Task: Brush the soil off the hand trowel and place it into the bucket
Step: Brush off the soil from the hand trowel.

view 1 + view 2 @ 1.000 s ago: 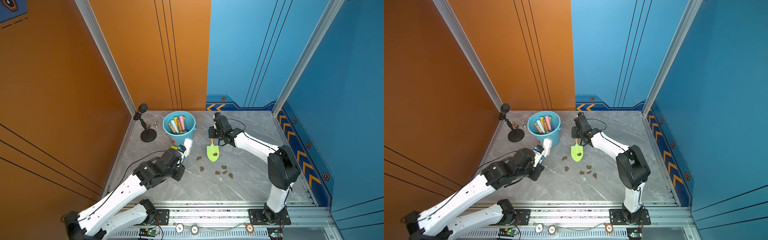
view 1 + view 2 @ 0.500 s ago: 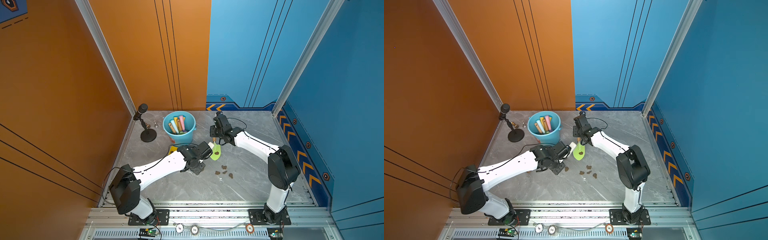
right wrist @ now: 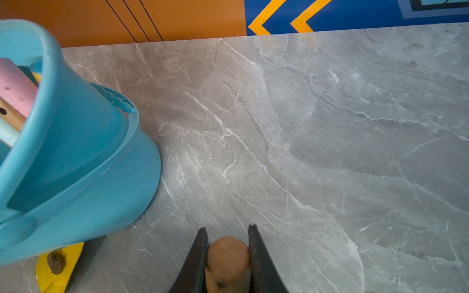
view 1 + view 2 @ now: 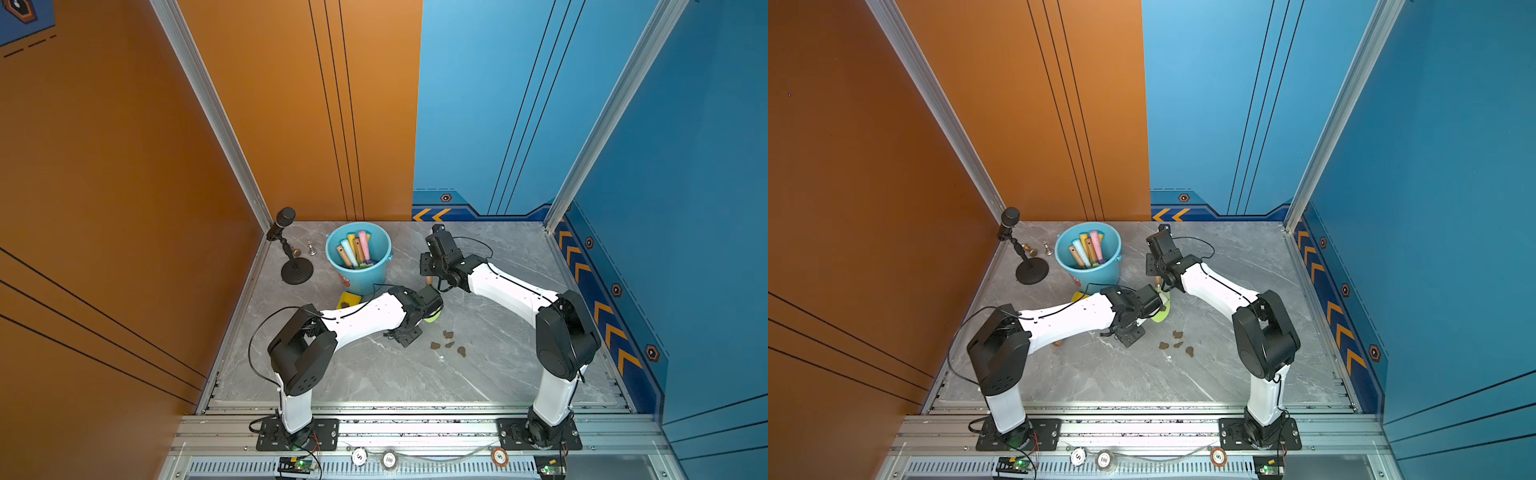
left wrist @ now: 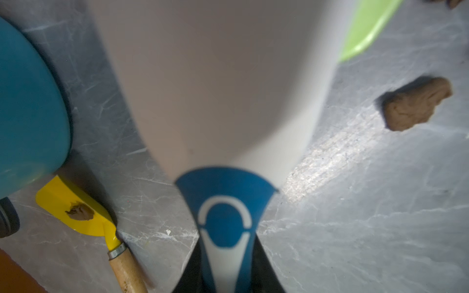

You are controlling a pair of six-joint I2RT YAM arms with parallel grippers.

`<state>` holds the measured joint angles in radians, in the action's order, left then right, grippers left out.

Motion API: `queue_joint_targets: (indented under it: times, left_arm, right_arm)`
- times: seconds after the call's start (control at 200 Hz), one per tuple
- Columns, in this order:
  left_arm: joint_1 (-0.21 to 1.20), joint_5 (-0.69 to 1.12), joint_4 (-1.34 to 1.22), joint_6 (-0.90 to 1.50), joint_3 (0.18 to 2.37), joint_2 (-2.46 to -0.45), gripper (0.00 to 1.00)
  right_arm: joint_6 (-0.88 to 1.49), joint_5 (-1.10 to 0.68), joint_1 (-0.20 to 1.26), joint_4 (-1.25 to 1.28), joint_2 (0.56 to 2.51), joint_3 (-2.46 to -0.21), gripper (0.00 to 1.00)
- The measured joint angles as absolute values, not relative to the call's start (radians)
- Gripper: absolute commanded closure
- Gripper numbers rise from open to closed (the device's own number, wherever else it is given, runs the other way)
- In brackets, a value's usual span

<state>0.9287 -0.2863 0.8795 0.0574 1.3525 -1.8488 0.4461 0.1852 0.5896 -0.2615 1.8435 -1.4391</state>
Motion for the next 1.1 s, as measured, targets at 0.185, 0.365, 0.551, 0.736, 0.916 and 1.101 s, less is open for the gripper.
queue_joint_targets:
  times: [0.185, 0.365, 0.551, 0.736, 0.916, 1.101]
  left_arm:
    - [1.055, -0.296, 0.896, 0.106, 1.299, -1.842, 1.00]
    - [1.103, -0.309, 0.936, 0.145, 1.274, -1.803, 1.00]
    - [1.018, -0.360, 0.958, 0.134, 1.365, -1.750, 1.00]
    - [0.941, -0.422, 0.946, 0.094, 1.430, -1.782, 1.00]
    - [0.978, -0.471, 0.939, 0.083, 1.415, -1.883, 1.00]
    - [1.085, -0.473, 0.939, 0.113, 1.319, -1.885, 1.00]
  right_arm:
    - [0.446, 0.189, 0.587, -0.261, 1.819, -1.439, 0.88]
    - [0.444, 0.189, 0.583, -0.258, 1.810, -1.439, 0.88]
    - [0.442, 0.188, 0.583, -0.258, 1.810, -1.439, 0.89]
    - [0.434, 0.187, 0.583, -0.260, 1.786, -1.439, 0.89]
    - [0.416, 0.185, 0.583, -0.260, 1.735, -1.439, 0.89]
    - [0.404, 0.184, 0.583, -0.260, 1.708, -1.439, 0.89]
